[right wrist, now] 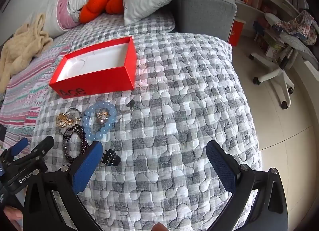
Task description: Organize jewelry
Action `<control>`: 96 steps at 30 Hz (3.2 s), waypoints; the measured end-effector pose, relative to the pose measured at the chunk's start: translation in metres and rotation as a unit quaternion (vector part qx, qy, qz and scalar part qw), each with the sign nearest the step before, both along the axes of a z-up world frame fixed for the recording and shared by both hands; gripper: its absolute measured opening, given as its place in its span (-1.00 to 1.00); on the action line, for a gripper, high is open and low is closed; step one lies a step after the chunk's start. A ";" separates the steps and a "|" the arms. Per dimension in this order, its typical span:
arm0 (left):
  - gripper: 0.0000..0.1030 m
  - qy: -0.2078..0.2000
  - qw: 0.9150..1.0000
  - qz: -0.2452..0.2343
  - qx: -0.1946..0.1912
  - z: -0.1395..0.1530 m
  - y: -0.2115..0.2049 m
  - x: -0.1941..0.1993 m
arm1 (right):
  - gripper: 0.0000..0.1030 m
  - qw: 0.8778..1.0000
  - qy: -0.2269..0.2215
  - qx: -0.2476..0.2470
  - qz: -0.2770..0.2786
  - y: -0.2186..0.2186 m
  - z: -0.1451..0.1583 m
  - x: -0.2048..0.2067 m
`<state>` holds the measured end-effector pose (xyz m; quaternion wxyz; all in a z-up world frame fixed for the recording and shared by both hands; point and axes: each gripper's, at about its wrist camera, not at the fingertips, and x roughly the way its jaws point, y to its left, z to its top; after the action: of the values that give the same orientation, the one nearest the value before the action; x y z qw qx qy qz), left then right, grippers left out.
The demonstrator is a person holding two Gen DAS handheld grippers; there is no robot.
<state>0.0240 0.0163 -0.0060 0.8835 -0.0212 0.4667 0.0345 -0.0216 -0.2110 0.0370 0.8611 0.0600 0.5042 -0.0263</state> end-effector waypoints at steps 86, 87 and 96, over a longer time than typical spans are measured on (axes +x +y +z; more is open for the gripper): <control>1.00 0.003 0.999 -0.047 0.022 0.005 -0.023 -0.015 | 1.00 0.999 0.025 0.019 0.018 -0.021 -0.004 0.005; 1.00 0.003 0.999 -0.047 0.022 0.005 -0.023 -0.015 | 1.00 0.999 0.025 0.019 0.018 -0.021 -0.004 0.005; 1.00 0.004 0.998 -0.051 0.025 0.003 -0.026 -0.017 | 1.00 0.999 0.024 0.018 0.018 -0.020 -0.005 0.005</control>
<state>0.0074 -0.0094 -0.0029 0.8823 0.0249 0.4699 0.0012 -0.0165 -0.2312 0.0322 0.8476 0.0661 0.5265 -0.0031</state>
